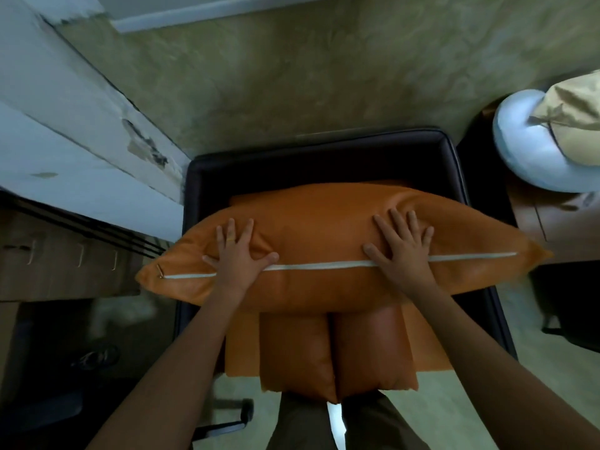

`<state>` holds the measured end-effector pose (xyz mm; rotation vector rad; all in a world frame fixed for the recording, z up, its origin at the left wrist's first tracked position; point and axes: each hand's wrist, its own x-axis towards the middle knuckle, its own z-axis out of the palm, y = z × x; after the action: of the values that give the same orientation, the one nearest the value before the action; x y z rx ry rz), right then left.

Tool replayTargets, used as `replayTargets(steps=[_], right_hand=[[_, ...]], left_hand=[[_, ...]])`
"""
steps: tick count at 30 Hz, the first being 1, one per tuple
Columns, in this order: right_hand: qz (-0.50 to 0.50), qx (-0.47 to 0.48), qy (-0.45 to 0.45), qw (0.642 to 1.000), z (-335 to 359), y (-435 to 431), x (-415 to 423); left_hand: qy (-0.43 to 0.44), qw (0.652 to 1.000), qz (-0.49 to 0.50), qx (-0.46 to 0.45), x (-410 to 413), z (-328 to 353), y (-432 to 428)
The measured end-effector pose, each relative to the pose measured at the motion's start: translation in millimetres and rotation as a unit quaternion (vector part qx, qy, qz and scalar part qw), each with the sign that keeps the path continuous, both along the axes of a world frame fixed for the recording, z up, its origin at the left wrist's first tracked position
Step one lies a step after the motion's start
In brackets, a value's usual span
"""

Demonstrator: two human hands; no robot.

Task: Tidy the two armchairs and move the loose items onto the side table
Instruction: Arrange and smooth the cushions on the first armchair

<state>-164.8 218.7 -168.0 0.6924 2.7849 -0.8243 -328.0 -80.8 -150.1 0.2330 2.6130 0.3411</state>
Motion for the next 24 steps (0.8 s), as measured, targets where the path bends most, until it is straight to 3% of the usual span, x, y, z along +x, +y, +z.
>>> replayTargets(steps=[7, 21, 24], right_hand=[[0.084, 0.092, 0.039, 0.991, 5, -3, -27], [0.025, 0.134, 0.058, 0.989, -70, 25, -144], [0.022, 0.133, 0.051, 0.990, -79, 35, -168]], left_hand=[[0.057, 0.998, -0.014, 0.016, -61, -29, 8], [0.158, 0.983, -0.018, 0.092, -162, -87, 60], [0.144, 0.984, -0.037, 0.097, -182, -96, 70]])
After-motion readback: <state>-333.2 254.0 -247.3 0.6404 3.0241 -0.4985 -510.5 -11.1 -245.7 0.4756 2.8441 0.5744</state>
